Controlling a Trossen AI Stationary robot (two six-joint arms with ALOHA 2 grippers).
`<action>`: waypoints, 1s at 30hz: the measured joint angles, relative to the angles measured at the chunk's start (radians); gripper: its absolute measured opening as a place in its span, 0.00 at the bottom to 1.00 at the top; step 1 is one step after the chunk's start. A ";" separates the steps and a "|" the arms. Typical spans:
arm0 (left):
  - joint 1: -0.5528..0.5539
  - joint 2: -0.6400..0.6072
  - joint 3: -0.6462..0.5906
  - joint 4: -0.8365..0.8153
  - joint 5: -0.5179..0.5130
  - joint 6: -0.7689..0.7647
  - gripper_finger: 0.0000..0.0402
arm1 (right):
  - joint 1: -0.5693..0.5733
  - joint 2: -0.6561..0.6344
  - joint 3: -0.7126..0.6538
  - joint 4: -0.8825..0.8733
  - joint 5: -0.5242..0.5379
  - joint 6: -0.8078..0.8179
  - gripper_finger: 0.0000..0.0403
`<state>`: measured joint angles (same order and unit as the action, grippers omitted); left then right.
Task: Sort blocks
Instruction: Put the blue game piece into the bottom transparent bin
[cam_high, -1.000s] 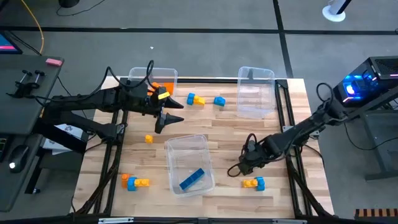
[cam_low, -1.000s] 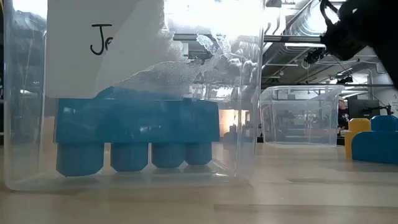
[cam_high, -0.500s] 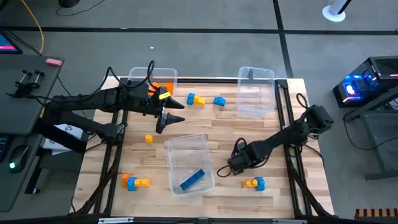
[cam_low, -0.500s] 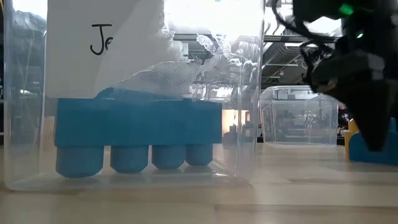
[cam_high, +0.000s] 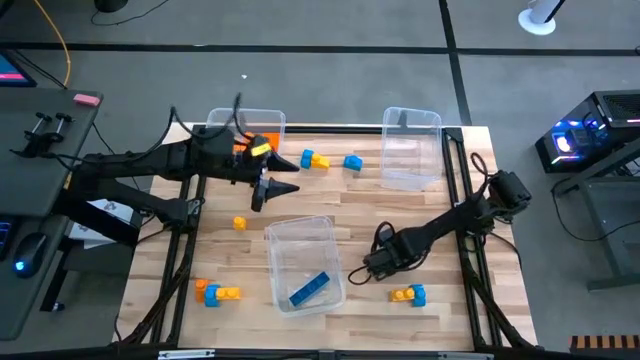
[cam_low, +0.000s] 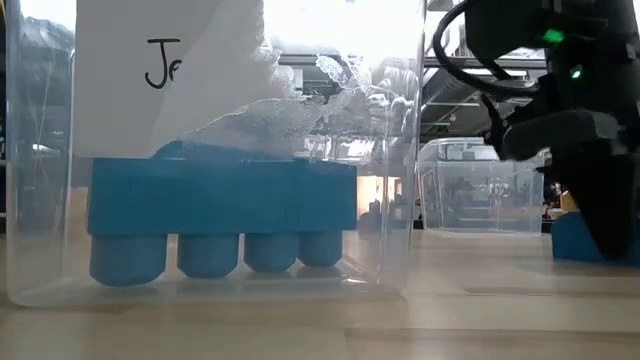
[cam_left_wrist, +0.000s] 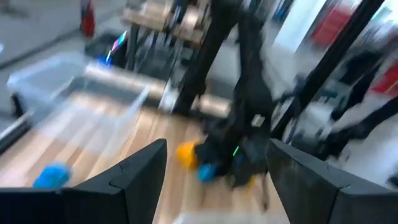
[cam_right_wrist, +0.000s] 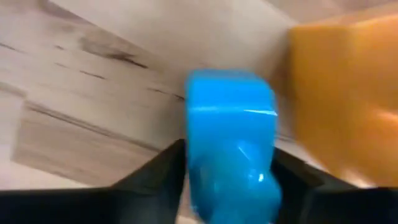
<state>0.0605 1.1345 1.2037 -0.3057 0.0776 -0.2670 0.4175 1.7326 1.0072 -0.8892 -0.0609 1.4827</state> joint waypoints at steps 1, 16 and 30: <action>0.000 -0.005 0.000 0.049 0.009 -0.011 0.65 | -0.002 -0.011 0.017 -0.026 0.009 -0.020 0.34; 0.000 -0.082 0.000 0.308 0.004 -0.019 0.65 | -0.162 -0.168 0.357 0.265 0.399 -0.786 0.34; -0.011 -0.077 0.000 0.305 0.003 -0.095 0.65 | -0.246 -0.129 0.351 0.582 0.146 -0.976 0.47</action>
<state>0.0494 1.0573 1.2037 -0.0010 0.0807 -0.3622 0.1711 1.6036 1.3582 -0.3070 0.0856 0.5071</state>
